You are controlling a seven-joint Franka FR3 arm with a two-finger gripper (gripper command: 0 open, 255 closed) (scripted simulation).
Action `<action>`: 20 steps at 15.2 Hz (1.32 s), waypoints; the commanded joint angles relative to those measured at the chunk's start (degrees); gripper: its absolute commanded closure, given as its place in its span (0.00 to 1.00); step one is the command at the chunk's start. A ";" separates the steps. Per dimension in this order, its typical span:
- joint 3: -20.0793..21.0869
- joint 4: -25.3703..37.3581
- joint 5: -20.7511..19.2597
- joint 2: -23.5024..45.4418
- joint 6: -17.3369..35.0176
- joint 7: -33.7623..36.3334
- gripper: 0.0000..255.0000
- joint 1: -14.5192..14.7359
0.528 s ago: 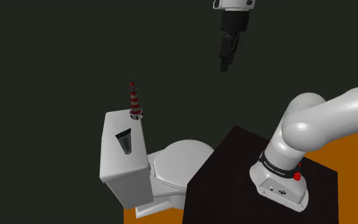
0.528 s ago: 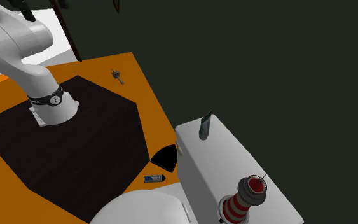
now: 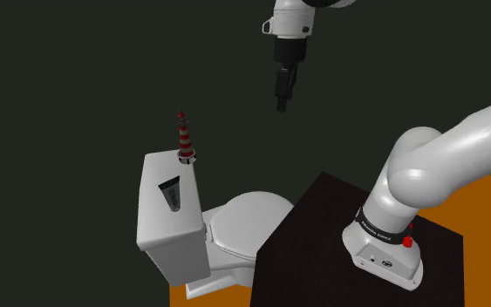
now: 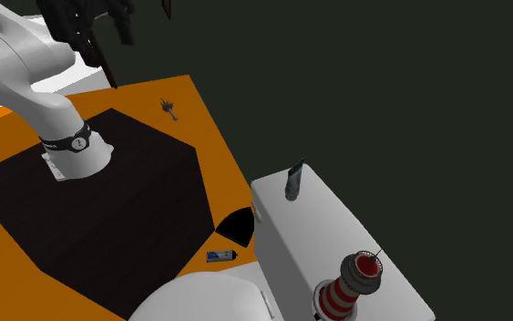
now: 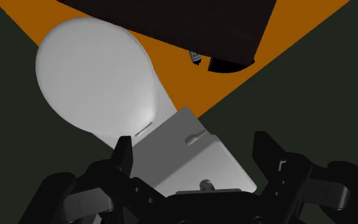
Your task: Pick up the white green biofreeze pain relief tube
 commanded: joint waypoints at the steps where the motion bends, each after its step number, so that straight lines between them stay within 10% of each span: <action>1: 0.40 0.49 -0.20 4.12 3.60 -1.47 0.00 0.56; 20: 5.17 18.31 -6.01 44.25 24.53 -10.76 0.00 5.01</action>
